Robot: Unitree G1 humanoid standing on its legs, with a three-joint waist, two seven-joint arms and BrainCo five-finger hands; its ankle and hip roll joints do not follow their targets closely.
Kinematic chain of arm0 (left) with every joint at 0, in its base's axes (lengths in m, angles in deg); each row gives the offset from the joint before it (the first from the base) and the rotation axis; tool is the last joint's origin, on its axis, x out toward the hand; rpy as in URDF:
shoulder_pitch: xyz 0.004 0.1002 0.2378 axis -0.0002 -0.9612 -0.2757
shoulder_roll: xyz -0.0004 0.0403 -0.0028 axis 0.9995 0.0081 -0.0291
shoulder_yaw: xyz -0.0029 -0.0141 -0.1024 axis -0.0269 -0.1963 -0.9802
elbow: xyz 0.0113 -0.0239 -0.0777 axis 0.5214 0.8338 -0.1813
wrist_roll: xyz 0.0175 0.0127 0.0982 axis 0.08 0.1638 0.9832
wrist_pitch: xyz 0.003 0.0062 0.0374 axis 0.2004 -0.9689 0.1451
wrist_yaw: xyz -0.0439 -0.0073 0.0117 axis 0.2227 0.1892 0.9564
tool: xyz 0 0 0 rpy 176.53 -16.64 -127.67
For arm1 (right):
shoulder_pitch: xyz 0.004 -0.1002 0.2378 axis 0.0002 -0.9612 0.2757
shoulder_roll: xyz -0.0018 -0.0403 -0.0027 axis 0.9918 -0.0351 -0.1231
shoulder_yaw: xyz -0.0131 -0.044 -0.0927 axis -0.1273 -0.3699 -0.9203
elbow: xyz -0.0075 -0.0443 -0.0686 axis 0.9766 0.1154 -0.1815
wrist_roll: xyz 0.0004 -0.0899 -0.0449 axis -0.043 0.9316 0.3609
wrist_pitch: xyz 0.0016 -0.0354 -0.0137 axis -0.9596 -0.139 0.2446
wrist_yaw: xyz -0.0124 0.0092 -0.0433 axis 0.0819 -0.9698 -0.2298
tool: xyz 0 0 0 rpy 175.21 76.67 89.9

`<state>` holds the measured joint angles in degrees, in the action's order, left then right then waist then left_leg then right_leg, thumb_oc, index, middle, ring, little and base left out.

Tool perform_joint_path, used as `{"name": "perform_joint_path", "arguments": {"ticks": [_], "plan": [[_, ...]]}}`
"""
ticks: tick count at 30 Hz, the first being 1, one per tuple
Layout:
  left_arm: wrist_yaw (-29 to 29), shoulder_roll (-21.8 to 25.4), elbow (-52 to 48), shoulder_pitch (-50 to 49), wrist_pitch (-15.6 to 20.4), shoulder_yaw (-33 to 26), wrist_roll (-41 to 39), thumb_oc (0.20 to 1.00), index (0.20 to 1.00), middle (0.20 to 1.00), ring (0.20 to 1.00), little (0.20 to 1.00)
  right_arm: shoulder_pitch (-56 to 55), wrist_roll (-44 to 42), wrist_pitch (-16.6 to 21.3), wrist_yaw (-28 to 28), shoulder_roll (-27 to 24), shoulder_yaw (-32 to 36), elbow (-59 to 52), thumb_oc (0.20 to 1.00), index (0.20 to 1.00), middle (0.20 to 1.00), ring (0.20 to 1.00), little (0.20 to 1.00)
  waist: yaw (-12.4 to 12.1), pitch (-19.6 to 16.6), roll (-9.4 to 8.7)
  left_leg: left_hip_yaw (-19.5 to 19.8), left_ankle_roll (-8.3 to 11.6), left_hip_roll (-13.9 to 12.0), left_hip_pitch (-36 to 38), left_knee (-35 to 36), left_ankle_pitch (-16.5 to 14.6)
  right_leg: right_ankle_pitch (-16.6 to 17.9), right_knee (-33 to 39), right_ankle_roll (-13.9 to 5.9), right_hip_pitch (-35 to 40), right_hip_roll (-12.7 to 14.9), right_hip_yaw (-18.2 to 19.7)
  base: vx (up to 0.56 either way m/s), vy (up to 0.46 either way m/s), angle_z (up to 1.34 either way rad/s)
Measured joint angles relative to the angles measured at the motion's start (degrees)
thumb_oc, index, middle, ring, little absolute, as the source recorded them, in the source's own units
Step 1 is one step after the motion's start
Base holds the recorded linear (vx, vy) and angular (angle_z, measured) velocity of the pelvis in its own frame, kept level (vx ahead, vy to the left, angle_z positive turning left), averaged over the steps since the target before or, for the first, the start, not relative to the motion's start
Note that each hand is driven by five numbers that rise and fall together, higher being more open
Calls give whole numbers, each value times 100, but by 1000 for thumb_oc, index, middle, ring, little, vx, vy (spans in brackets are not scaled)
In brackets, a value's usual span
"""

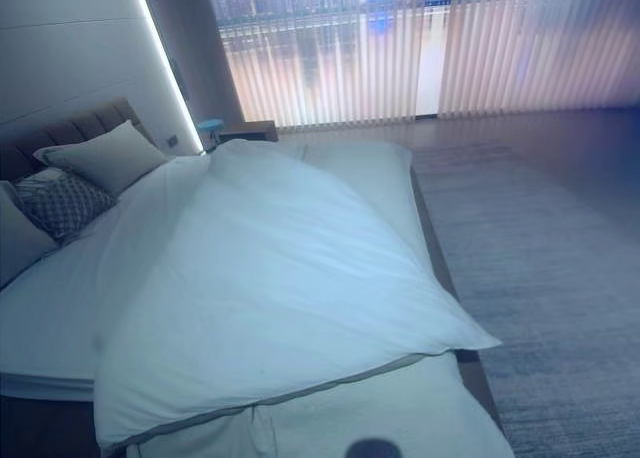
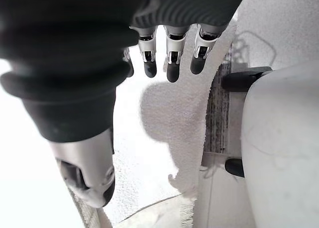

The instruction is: Make the bed

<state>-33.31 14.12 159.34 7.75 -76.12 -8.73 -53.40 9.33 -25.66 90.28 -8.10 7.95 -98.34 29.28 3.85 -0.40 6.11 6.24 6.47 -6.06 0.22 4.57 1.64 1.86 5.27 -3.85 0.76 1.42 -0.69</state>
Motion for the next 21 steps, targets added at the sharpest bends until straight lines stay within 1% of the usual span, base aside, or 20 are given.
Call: {"name": "perform_joint_path", "arguments": {"ticks": [4, 7, 9, 10, 11, 12, 13, 14, 16, 17, 18, 19, 20, 21], "plan": [[1, 2, -4, 43, 0, 1, 0, 1000, 1000, 1000, 1000, 1000, 17, -39, 0, -2, -3, 2, -17, 1000, 1000, 1000, 1000, 1000, 20, 82, -24, -21, 19, 0, -90, -73, 11, -4, 0, 3, -52, -3, -10, -16, -12, 3], [-3, 3, -6, 84, 0, -5, -80, 1000, 1000, 1000, 1000, 1000, 16, -103, 5, -1, -15, 24, -16, 1000, 1000, 1000, 1000, 1000, 47, 147, -73, -167, 19, -12, -99, -72, 12, 2, -1, 0, -95, -12, 16, -8, -11, 1], [-30, 19, -25, 104, 1, -23, -337, 1000, 1000, 1000, 1000, 1000, 39, -161, 19, -6, -7, 20, -29, 1000, 1000, 1000, 1000, 1000, 124, 208, -124, -220, 19, -12, -108, -62, 12, 2, -2, 0, -125, -12, 48, -64, -17, -8], [-70, 27, -69, 124, 3, -102, -582, 1000, 1000, 1000, 1000, 1000, 79, -203, 39, -33, -4, 20, -43, 1000, 1000, 1000, 1000, 1000, 178, 272, -148, -282, 18, -12, -171, -65, 11, 4, -2, -3, -161, -27, 157, -46, -10, -12], [-90, 17, -101, 137, 3, -184, -723, 1000, 1000, 1000, 1000, 1000, 80, -227, 42, -58, -7, 22, -55, 1000, 1000, 1000, 1000, 1000, 195, 296, -173, -308, 17, -7, -192, -70, 11, 12, -7, -14, -212, -28, 191, -93, -15, -22], [-152, 11, -238, 181, 32, -388, -1072, 1000, 1000, 1000, 1000, 1000, 130, -281, 45, -89, -8, 22, -82, 1000, 1000, 1000, 1000, 1000, 224, 385, -179, -342, 17, -6, -217, -84, 13, 0, -123, -16, -348, -30, 258, -81, -6, -17], [-170, 17, -246, 234, 47, -415, -1145, 1000, 1000, 1000, 1000, 1000, 143, -285, 45, -101, -3, 21, -91, 1000, 1000, 1000, 1000, 1000, 215, 446, -186, -343, 17, -2, -212, -87, 14, 8, -114, -24, -333, -28, 263, -145, -1, -17], [-214, 17, -251, 337, 50, -460, -1347, 1000, 1000, 1000, 1000, 1000, 135, -329, 46, -117, 4, 18, -121, 1000, 1000, 1000, 1000, 1000, 281, 557, -286, -390, 17, 5, -274, -159, 15, -8, -227, -34, -442, -27, 307, -178, 4, -14], [-333, 11, -253, 577, 55, -516, -1819, 1000, 1000, 1000, 1000, 1000, 260, -444, 87, -185, 16, 15, -187, 1000, 1000, 1000, 1000, 1000, 327, 751, -392, -480, 17, 19, -514, -362, 14, -74, -498, -75, -736, -27, 335, -269, 10, -11], [-419, 35, -260, 862, 68, -585, -2176, 1000, 1000, 1000, 1000, 1000, 360, -559, 169, -239, 13, 12, -293, 1000, 1000, 1000, 1000, 1000, 316, 931, -463, -518, 10, 43, -824, -617, 8, -154, -805, -84, -1053, -18, 326, -229, 10, 7], [-465, 36, -260, 1036, 70, -653, -2394, 1000, 1000, 1000, 1000, 1000, 448, -638, 184, -270, 14, 4, -338, 1000, 1000, 1000, 1000, 1000, 343, 1024, -505, -550, 10, 56, -1061, -785, 8, -219, -1017, -112, -1285, -18, 325, -191, 2, 23], [-559, 49, -259, 1413, 79, -723, -2836, 1000, 1000, 1000, 1000, 1000, 568, -790, 230, -313, 20, -5, -392, 1000, 1000, 1000, 1000, 1000, 390, 1226, -578, -639, -23, 101, -1504, -1165, -12, -395, -1492, -75, -1716, -12, 327, -96, -15, 34], [-612, 46, -248, 1668, 99, -773, -3133, 1000, 1000, 1000, 1000, 1000, 704, -893, 240, -342, 26, 3, -384, 1000, 1000, 1000, 1000, 1000, 405, 1373, -581, -649, -34, 86, -1650, -1205, -23, -475, -1770, -20, -1961, -42, 287, -142, -22, 25], [-636, 41, -259, 1742, 112, -811, -3278, 1000, 1000, 1000, 1000, 1000, 751, -945, 253, -351, 31, -3, -411, 1000, 1000, 1000, 1000, 1000, 409, 1399, -620, -654, -20, 102, -1783, -1360, -38, -562, -1995, -22, -2124, -37, 318, -133, -34, 16]]}}
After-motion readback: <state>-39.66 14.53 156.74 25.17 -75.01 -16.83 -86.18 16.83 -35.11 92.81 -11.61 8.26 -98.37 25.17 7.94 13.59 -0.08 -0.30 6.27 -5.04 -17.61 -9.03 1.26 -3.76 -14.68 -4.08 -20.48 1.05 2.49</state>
